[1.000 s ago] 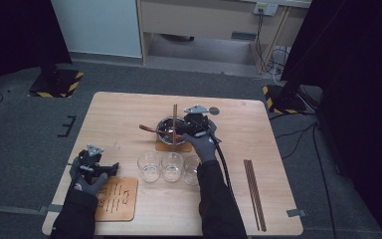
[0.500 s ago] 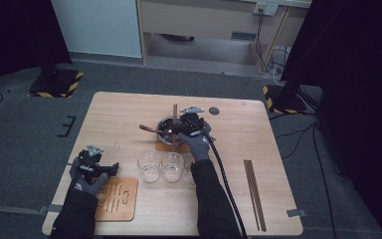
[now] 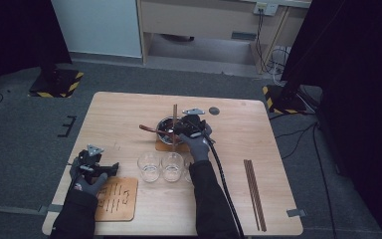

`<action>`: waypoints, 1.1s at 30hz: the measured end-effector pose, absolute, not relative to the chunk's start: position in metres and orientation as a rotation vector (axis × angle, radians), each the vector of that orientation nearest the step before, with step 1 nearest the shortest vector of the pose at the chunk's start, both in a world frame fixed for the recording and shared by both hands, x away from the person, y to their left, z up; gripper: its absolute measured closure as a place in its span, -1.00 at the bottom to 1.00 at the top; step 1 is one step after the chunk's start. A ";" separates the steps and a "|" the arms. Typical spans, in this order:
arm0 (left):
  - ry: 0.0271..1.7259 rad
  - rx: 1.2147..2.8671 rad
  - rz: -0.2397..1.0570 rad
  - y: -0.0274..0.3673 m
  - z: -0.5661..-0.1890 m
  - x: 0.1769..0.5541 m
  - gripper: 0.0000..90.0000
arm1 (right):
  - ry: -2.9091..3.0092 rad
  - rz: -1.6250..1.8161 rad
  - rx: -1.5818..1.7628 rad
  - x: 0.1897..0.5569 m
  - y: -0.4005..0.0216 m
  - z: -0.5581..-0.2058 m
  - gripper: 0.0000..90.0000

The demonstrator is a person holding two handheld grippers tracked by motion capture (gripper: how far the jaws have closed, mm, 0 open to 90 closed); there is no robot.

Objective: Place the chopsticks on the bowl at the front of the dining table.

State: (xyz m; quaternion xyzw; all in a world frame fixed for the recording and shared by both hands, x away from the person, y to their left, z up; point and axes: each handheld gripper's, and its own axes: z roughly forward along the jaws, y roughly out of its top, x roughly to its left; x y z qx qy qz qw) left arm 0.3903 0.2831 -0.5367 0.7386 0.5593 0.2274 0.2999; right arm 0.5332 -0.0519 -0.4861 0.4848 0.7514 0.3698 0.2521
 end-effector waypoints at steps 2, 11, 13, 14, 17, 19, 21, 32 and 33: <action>1.485 1.961 0.604 0.283 -0.537 0.390 -1.00 | 2.052 1.000 1.315 0.533 -0.051 -0.487 -0.49; 1.485 1.961 0.604 0.283 -0.537 0.390 -1.00 | 2.062 0.995 1.308 0.533 -0.050 -0.489 -0.49; 1.485 1.961 0.604 0.283 -0.537 0.390 -1.00 | 2.066 0.996 1.306 0.533 -0.050 -0.489 -0.48; 1.485 1.961 0.604 0.283 -0.537 0.390 -1.00 | 2.066 0.996 1.306 0.533 -0.050 -0.489 -0.48; 1.485 1.961 0.604 0.283 -0.537 0.390 -1.00 | 2.072 0.992 1.300 0.532 -0.050 -0.489 -0.48; 1.485 1.961 0.604 0.283 -0.537 0.390 -1.00 | 2.071 0.988 1.294 0.531 -0.050 -0.488 -0.49; 1.485 1.961 0.604 0.283 -0.537 0.390 -1.00 | 2.064 1.000 1.289 0.531 -0.050 -0.488 -0.49; 1.485 1.961 0.604 0.283 -0.537 0.390 -1.00 | 2.075 0.991 1.284 0.531 -0.049 -0.488 -0.49; 1.485 1.961 0.603 0.283 -0.537 0.390 -1.00 | 2.076 0.992 1.283 0.531 -0.049 -0.488 -0.49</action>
